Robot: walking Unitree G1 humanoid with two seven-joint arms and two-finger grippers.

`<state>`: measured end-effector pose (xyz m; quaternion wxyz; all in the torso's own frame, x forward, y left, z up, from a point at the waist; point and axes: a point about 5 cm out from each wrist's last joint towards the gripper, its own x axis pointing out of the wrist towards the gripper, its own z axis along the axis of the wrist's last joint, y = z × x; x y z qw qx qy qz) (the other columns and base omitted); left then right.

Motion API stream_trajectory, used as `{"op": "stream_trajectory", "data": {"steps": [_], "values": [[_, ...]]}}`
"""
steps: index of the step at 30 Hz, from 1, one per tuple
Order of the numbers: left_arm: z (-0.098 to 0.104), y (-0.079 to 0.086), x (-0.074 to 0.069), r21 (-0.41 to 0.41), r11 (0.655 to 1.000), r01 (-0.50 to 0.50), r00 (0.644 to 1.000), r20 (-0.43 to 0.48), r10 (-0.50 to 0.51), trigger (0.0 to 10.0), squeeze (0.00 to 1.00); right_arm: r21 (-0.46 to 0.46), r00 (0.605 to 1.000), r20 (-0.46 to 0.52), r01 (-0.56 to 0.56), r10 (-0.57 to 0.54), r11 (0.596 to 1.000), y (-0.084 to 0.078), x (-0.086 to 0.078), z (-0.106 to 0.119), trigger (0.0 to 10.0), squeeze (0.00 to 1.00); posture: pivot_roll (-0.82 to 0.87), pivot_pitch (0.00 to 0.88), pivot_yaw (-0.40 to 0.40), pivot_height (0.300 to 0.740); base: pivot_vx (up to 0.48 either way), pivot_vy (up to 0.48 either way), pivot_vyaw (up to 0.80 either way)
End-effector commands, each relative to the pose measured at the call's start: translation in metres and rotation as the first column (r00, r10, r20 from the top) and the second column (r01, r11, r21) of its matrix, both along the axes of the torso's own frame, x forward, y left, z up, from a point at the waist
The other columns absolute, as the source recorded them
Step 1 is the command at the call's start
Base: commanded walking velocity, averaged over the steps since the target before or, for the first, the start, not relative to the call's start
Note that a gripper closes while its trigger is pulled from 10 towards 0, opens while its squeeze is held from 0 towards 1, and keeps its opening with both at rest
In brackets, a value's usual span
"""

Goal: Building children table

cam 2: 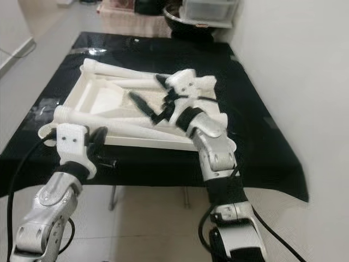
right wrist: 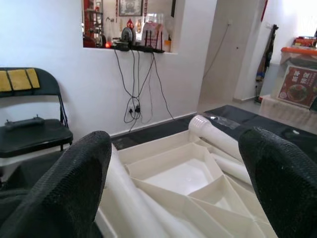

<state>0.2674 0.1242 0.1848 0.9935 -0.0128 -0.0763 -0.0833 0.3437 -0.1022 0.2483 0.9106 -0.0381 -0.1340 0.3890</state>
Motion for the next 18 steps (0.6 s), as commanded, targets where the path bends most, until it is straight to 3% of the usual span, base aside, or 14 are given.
{"op": "stream_trajectory", "data": {"steps": [1, 8, 9, 12, 13, 16, 18], "values": [[-0.0053, -0.0007, 0.0000, 0.008, 1.000, 0.010, 1.000, -0.011, -0.009, 10.0, 0.00, 0.016, 1.000, 0.012, 0.004, -0.004, 1.000, -0.0025, -0.0036, 0.0015, 10.0, 0.00, -0.03, 0.035, -0.060, 0.740, 0.255, 0.000, 0.68], [-0.0070, -0.0020, 0.0010, 0.013, 1.000, 0.018, 1.000, -0.010, -0.018, 10.0, 0.00, 0.023, 0.999, -0.001, 0.036, -0.036, 0.999, -0.0032, -0.0030, -0.0017, 10.0, 0.00, -0.03, 0.027, -0.059, 0.740, 0.280, 0.000, 0.10], [-0.0072, -0.0020, 0.0011, 0.013, 1.000, 0.019, 1.000, -0.010, -0.019, 10.0, 0.00, -0.010, 0.999, 0.008, 0.039, -0.039, 0.999, -0.0030, -0.0038, -0.0032, 10.0, 0.00, -0.03, 0.027, -0.058, 0.740, 0.304, 0.000, 0.54], [-0.0072, -0.0021, 0.0012, 0.013, 1.000, 0.021, 1.000, -0.008, -0.021, 10.0, 0.00, 0.009, 1.000, -0.008, 0.014, -0.014, 1.000, -0.0012, -0.0069, -0.0045, 10.0, 0.00, -0.03, 0.024, -0.058, 0.740, 0.308, 0.000, 0.71], [-0.0069, -0.0017, 0.0015, 0.013, 1.000, 0.022, 1.000, -0.007, -0.022, 10.0, 0.00, 0.041, 1.000, -0.005, 0.010, -0.010, 0.999, -0.0003, -0.0088, -0.0017, 10.0, 0.00, -0.03, 0.025, -0.057, 0.740, 0.311, 0.000, 0.00], [-0.0062, -0.0017, 0.0018, 0.012, 1.000, 0.023, 1.000, -0.003, -0.023, 10.0, 0.00, 0.001, 0.997, -0.020, 0.072, -0.072, 0.997, -0.0015, -0.0050, -0.0033, 10.0, 0.00, -0.03, 0.026, -0.055, 0.740, 0.311, 0.000, 0.00], [-0.0061, -0.0024, 0.0019, 0.013, 1.000, 0.026, 1.000, -0.002, -0.026, 10.0, 0.00, 0.017, 0.999, -0.005, 0.049, -0.049, 0.999, -0.0019, -0.0063, -0.0011, 10.0, 0.00, -0.03, 0.027, -0.055, 0.740, 0.311, 0.000, 0.00]]}}
